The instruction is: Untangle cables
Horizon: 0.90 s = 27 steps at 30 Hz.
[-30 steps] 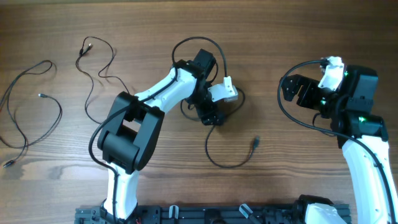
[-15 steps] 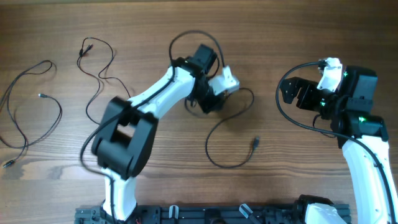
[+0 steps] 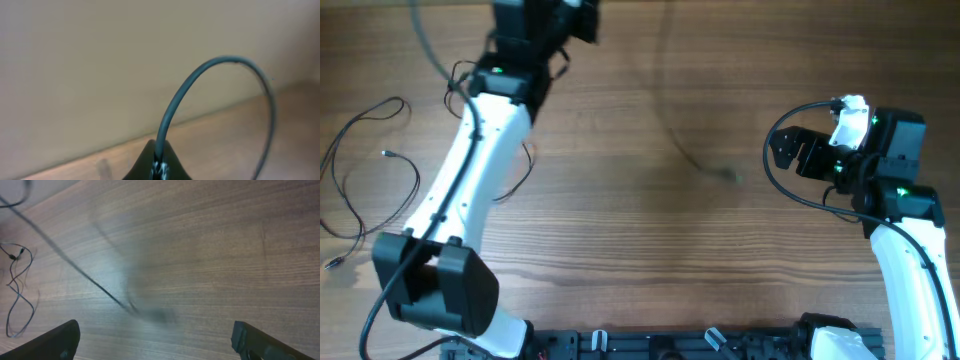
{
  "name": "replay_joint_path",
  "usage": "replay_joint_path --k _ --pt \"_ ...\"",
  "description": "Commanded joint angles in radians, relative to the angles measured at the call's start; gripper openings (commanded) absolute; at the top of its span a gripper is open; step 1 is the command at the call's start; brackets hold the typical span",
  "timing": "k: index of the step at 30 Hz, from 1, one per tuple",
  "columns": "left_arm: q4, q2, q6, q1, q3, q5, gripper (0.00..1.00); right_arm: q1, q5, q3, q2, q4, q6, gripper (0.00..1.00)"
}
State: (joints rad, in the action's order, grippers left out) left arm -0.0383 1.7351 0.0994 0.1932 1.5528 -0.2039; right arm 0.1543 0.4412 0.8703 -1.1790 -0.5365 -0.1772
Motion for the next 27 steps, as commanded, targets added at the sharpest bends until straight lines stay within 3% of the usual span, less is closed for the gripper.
replay_joint_path --k 1,9,14,16,21,27 --pt "0.086 -0.014 -0.059 -0.100 0.005 0.039 0.04 0.004 -0.007 0.006 -0.004 0.005 0.020 1.00" --pt "0.326 -0.014 -0.044 -0.220 0.005 0.083 0.04 0.004 -0.007 0.006 -0.004 0.012 0.020 1.00" --pt "0.519 -0.014 0.157 -0.256 0.005 0.138 0.04 0.004 -0.007 0.006 -0.004 0.012 0.019 1.00" --pt "0.512 -0.014 0.163 -0.264 0.004 0.126 0.04 0.004 -0.007 0.006 -0.004 0.017 0.019 1.00" --pt "0.338 0.015 0.155 -0.255 0.004 -0.185 0.04 0.004 -0.006 0.006 -0.004 0.023 0.017 1.00" --pt "0.161 0.107 0.155 -0.187 0.004 -0.219 0.04 0.004 -0.007 0.006 -0.004 0.023 0.018 1.00"
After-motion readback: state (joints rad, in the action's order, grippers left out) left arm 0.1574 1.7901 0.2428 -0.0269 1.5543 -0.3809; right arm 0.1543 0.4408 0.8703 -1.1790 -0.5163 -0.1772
